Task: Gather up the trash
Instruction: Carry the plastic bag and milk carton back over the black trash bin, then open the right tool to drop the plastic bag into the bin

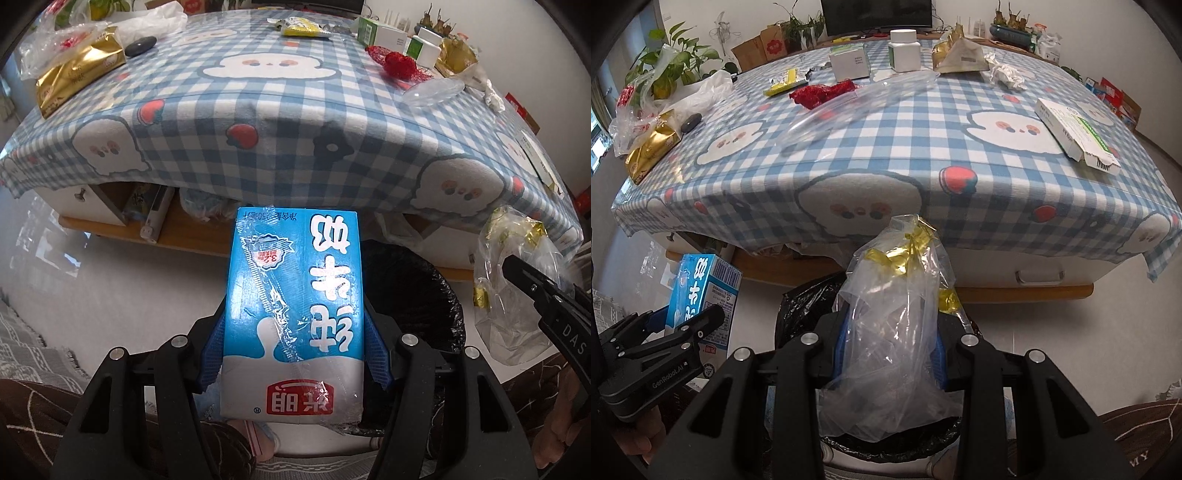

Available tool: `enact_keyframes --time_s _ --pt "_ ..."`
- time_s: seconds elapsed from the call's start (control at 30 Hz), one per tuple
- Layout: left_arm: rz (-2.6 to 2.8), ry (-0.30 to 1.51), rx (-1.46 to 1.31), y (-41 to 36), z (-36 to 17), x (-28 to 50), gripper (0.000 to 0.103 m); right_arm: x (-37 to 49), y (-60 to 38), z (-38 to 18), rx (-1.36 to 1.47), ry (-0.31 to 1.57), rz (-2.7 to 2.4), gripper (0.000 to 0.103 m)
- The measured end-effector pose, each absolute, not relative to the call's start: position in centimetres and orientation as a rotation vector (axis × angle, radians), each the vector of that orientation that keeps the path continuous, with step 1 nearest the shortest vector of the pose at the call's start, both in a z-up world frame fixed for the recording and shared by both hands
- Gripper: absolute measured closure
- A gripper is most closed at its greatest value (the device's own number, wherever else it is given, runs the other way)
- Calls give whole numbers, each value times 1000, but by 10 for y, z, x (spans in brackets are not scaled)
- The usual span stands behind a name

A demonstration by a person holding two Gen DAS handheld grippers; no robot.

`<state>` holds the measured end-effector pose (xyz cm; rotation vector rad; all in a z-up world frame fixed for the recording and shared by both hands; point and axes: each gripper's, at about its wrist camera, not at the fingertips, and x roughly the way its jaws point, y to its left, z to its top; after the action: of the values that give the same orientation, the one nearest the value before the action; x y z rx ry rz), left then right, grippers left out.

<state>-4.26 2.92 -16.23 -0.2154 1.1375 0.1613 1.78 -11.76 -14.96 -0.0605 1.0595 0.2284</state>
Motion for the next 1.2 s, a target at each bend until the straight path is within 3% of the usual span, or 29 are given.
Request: enact_keyframes --time_s 0.9,1.2 --pt "264 1232 -182 33 -234 -24 41 32 -97 -255 -117 1225 218 70" --pt "259 1237 -194 35 -240 -22 41 31 -87 -261 -142 1215 244 66"
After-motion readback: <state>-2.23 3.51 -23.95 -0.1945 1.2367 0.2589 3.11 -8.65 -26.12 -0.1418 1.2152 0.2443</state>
